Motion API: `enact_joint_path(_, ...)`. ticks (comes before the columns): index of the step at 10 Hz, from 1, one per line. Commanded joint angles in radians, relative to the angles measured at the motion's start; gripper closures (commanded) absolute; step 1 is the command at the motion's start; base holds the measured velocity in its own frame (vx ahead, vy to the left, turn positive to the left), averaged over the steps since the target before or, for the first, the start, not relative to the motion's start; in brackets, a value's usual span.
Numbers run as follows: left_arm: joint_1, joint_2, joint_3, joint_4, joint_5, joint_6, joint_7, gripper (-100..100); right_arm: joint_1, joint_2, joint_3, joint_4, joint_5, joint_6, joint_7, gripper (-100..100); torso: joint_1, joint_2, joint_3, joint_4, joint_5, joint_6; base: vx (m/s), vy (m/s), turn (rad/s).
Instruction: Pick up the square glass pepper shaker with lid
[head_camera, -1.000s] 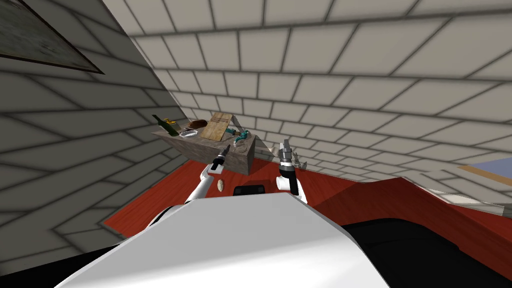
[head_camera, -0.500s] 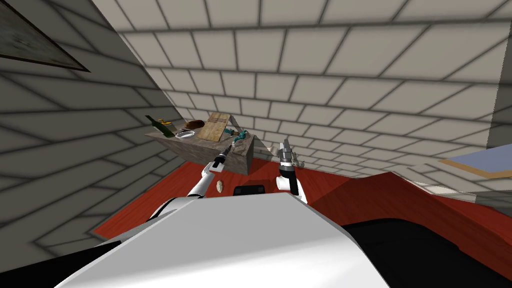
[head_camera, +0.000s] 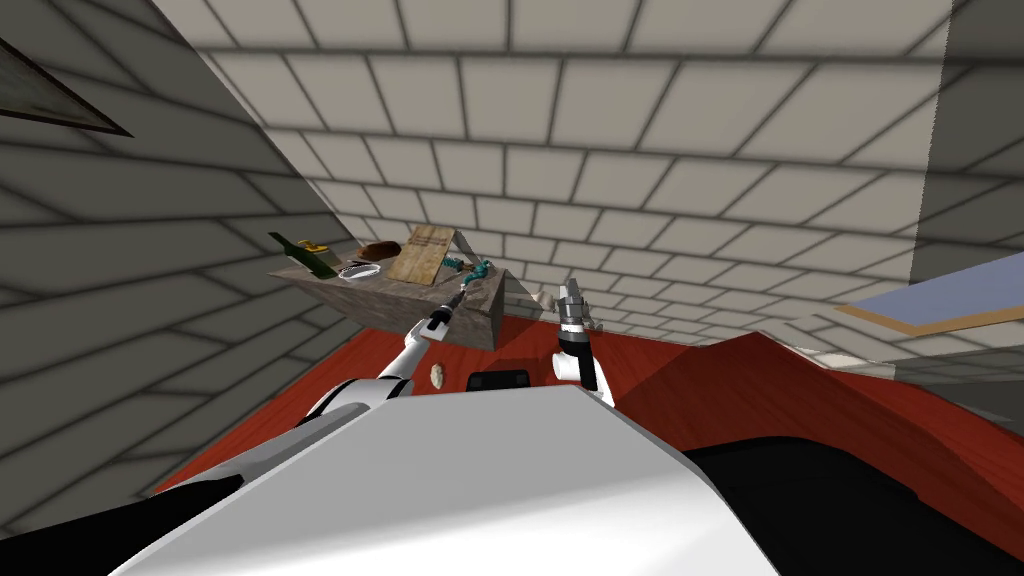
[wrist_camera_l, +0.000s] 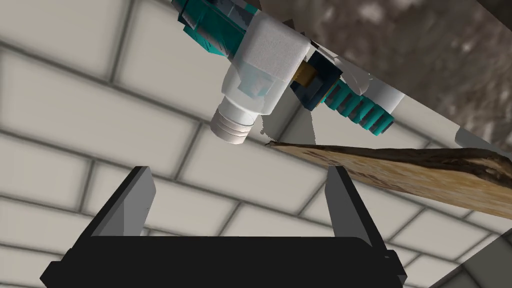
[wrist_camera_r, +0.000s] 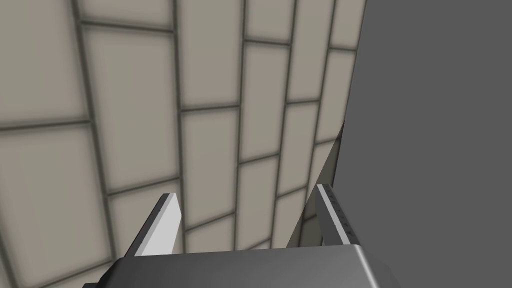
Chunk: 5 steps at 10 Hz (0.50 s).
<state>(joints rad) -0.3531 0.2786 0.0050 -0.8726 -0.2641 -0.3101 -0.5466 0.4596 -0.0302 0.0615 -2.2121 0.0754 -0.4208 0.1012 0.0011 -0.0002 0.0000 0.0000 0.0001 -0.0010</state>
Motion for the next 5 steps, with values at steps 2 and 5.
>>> enact_joint_path(2, -0.037, 0.015, -0.013, 0.063, -0.01, 0.005, -0.008, -100, 0.0, 0.0, 0.0, 0.0, 0.0, 0.0, 0.0, 0, 0.0, 0.0, 0.0, 0.0, 0.0, 0.0, -0.001, 0.01, -0.055)
enact_joint_path(5, -0.091, 0.041, -0.038, 0.14, -0.025, 0.014, -0.018, -100, 0.0, 0.0, 0.0, 0.0, 0.0, 0.0, 0.0, 0, 0.0, 0.0, 0.0, 0.0, 0.0, 0.0, 0.001, 0.013, -0.085)
